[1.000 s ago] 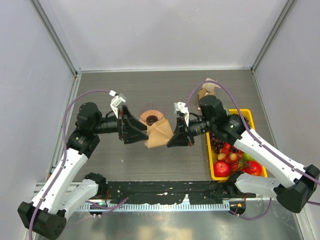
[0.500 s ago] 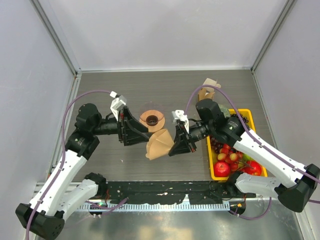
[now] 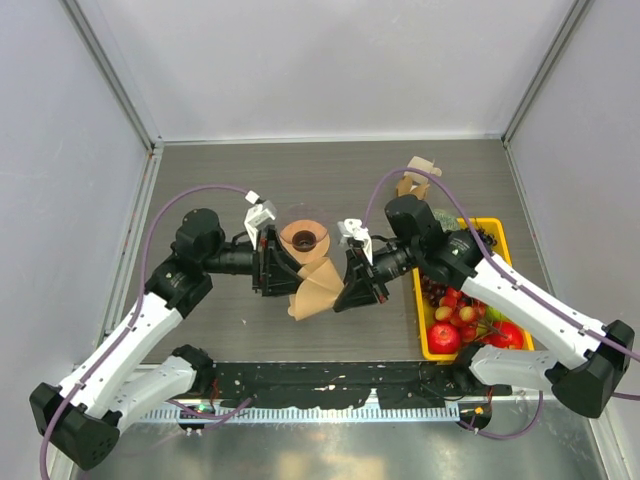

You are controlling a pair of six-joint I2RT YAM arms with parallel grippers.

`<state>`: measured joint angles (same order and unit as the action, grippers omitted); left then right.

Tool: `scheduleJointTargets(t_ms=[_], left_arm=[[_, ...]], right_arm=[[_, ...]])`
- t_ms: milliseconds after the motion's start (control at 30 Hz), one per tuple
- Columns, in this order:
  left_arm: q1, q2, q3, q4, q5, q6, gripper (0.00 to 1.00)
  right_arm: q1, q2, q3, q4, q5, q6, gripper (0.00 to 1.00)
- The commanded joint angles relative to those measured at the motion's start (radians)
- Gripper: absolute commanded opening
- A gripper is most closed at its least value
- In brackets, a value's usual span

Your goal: Place the coffee filter in the dripper

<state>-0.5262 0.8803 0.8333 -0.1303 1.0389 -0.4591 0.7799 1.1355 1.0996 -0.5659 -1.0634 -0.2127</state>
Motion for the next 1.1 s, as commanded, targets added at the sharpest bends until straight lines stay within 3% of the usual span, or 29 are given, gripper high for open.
scheduleJointTargets(t_ms=[0, 100, 167, 233, 300, 333, 367, 433, 500, 700, 1033, 1067], left_arm=[[-0.011, 0.008, 0.001, 0.027, 0.000, -0.003, 0.42], [-0.014, 0.011, -0.010, 0.050, 0.003, -0.035, 0.26], [-0.012, 0.009, -0.023, 0.078, 0.004, -0.068, 0.00], [0.003, 0.005, -0.046, 0.124, 0.001, -0.143, 0.00], [0.035, 0.003, -0.085, 0.243, 0.006, -0.280, 0.00], [0.055, 0.005, -0.100, 0.292, 0.009, -0.353, 0.00], [0.069, 0.009, -0.118, 0.346, 0.007, -0.413, 0.00], [0.092, 0.020, -0.151, 0.446, -0.002, -0.551, 0.00], [0.094, 0.026, -0.172, 0.514, -0.019, -0.607, 0.00], [0.120, 0.057, -0.189, 0.619, -0.056, -0.765, 0.00], [0.124, 0.080, -0.189, 0.587, -0.071, -0.783, 0.00], [0.124, 0.078, -0.188, 0.586, -0.069, -0.783, 0.00]], right_arm=[[0.009, 0.027, 0.059, 0.003, -0.015, 0.001, 0.05], [0.007, 0.049, 0.081, 0.003, -0.010, 0.013, 0.07], [0.007, 0.055, 0.098, 0.003, 0.014, 0.016, 0.20], [0.004, 0.043, 0.111, 0.006, 0.096, 0.015, 0.58], [-0.002, 0.008, 0.114, 0.008, 0.194, -0.017, 0.79], [-0.002, -0.026, 0.100, 0.033, 0.279, -0.036, 0.84], [-0.002, -0.045, 0.092, 0.041, 0.311, -0.051, 0.98], [-0.002, -0.065, 0.109, 0.022, 0.408, -0.102, 1.00], [0.002, -0.071, 0.115, 0.004, 0.498, -0.149, 0.95], [0.094, -0.077, 0.102, 0.027, 0.701, -0.241, 0.96], [0.174, -0.034, 0.121, 0.083, 0.870, -0.289, 1.00], [0.177, -0.028, 0.124, 0.084, 0.873, -0.293, 0.95]])
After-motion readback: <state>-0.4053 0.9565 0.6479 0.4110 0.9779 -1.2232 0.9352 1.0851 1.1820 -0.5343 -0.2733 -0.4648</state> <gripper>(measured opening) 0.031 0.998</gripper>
